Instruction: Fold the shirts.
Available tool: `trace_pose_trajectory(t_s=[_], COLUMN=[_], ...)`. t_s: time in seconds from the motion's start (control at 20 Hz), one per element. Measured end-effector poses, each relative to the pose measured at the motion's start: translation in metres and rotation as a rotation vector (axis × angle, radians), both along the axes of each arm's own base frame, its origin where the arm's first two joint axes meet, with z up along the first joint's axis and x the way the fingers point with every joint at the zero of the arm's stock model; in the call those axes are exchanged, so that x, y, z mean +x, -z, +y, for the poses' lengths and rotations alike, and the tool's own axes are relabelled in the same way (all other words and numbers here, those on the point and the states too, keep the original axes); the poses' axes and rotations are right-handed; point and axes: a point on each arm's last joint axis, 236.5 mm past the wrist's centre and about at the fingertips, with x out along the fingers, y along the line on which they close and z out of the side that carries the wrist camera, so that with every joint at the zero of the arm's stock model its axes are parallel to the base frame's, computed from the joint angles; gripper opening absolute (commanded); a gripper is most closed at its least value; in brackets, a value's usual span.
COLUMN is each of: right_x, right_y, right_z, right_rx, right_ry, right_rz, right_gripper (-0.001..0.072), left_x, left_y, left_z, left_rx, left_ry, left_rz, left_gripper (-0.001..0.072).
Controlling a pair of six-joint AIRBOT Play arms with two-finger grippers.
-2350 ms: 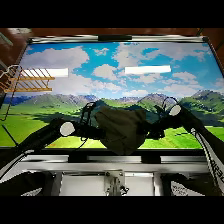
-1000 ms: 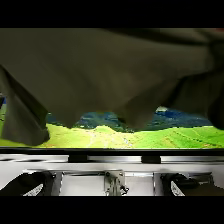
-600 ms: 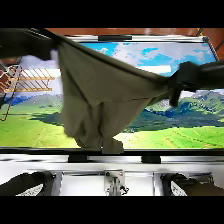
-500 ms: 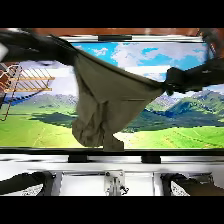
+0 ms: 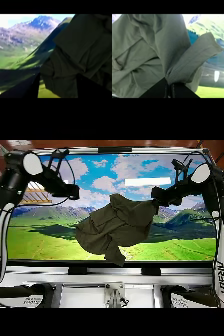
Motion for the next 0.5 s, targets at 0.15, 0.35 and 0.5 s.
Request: trace_pose_trajectory(t_s=[0.15,0.35,0.5], right_x=[-0.002,-0.004,-0.005], right_y=[0.007,0.01,0.011], right_z=[-0.005,-0.006,-0.007], right_rx=[-0.027,-0.046,-0.053], right_ry=[-0.014,-0.043,-0.057], right_rz=[0.016,0.02,0.021], right_gripper=[0.0069,0.0069,0.0069], left_x=[-0.057,-0.146,-0.19], left_y=[0.022,0.088,0.129], left_z=[0.011,-0.009,-0.028], left_rx=[-0.022,-0.188,-0.338], left_ry=[-0.034,-0.089,-0.175], left_rz=[0.131,0.313,0.393], left_gripper=[0.0626,0.0671,0.0671])
